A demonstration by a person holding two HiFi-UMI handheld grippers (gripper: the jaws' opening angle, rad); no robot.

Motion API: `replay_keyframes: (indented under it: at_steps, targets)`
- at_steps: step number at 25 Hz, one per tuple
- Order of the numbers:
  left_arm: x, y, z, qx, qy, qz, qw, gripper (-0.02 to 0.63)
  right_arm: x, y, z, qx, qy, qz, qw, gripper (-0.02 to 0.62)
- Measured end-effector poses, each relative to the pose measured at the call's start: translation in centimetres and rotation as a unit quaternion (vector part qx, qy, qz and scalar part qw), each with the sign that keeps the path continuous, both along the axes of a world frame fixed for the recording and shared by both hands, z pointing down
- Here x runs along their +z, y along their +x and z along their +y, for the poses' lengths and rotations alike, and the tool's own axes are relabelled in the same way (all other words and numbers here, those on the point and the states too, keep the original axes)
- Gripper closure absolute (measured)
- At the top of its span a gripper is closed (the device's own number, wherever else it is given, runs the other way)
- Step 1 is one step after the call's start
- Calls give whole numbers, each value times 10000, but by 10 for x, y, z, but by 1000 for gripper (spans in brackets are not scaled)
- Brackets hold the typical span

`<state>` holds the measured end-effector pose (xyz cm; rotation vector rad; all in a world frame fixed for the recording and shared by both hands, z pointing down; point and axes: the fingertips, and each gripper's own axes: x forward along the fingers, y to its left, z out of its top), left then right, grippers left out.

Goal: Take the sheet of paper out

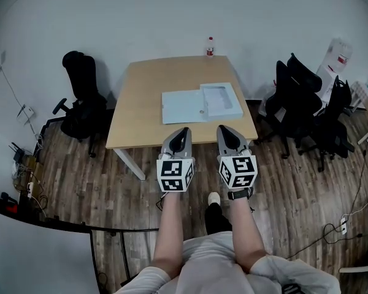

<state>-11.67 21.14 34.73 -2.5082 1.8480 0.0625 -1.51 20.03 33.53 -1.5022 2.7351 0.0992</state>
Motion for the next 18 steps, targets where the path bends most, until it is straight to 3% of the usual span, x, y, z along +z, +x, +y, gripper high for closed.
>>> replay_keyframes:
  at_steps: [18]
  targets:
    - [-7,28,-228,-171,-194,87,9996,597,0,37,-231,-84,-264,-43,9996,583]
